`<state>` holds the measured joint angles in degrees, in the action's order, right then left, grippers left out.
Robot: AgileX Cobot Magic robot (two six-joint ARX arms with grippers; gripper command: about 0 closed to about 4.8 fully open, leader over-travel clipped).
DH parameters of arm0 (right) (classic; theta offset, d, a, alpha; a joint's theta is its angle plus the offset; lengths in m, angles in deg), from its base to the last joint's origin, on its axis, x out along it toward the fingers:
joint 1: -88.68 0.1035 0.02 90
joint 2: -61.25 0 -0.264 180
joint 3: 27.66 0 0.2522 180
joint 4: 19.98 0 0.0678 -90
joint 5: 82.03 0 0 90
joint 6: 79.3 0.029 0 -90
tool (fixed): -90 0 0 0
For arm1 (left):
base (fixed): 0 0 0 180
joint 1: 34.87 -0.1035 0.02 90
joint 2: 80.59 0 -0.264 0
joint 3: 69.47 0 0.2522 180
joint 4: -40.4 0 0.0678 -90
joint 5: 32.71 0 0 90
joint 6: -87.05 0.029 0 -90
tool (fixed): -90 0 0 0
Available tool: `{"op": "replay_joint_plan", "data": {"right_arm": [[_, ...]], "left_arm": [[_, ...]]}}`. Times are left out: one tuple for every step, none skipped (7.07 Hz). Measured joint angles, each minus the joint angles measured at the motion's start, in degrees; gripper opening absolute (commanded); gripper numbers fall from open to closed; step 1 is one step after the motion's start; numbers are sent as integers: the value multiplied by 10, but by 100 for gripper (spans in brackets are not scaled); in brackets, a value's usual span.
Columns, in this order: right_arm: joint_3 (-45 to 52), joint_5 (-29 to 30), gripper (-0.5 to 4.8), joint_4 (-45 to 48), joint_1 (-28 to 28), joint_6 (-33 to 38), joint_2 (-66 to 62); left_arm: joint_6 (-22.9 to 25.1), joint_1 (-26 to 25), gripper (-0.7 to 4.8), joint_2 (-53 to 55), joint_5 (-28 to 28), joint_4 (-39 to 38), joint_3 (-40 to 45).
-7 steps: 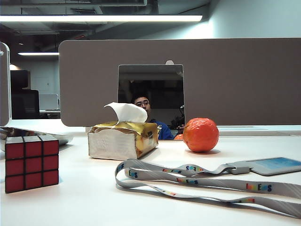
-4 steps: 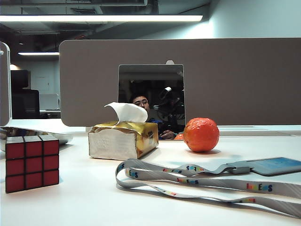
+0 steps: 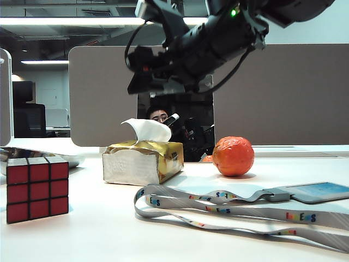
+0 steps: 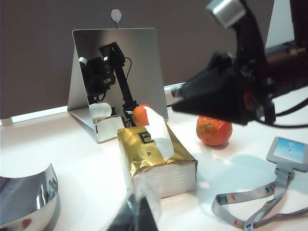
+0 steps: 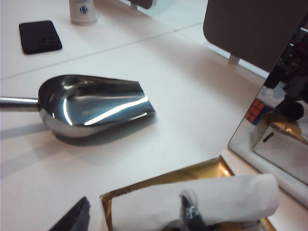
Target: Pull out a tissue from the tissue box and use it to cover the ID card on the tabletop.
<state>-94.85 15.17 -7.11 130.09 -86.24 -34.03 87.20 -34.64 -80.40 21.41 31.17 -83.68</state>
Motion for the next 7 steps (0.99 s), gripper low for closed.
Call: {"op": "replay_joint_plan", "data": {"right_arm": [[0,-9,328,-10,2,7,-15],[0,-39,328,-21,9,21,-40],[-11,-59,328,-21,14,30,-62],[-40,-60,328,-21,14,40,-84],[-83,-69,125,-62,14,52,-109],[-83,-75,-3,-77,15,54,-112],[-83,-76,-5,-77,22,54,-112]], "left_arm": [[0,0,-6,0,0,0,0],[0,0,-6,0,0,0,0],[0,0,-6,0,0,0,0],[0,0,-6,0,0,0,0],[0,0,-6,0,0,0,0],[0,0,-6,0,0,0,0],[0,0,-6,0,0,0,0]]}}
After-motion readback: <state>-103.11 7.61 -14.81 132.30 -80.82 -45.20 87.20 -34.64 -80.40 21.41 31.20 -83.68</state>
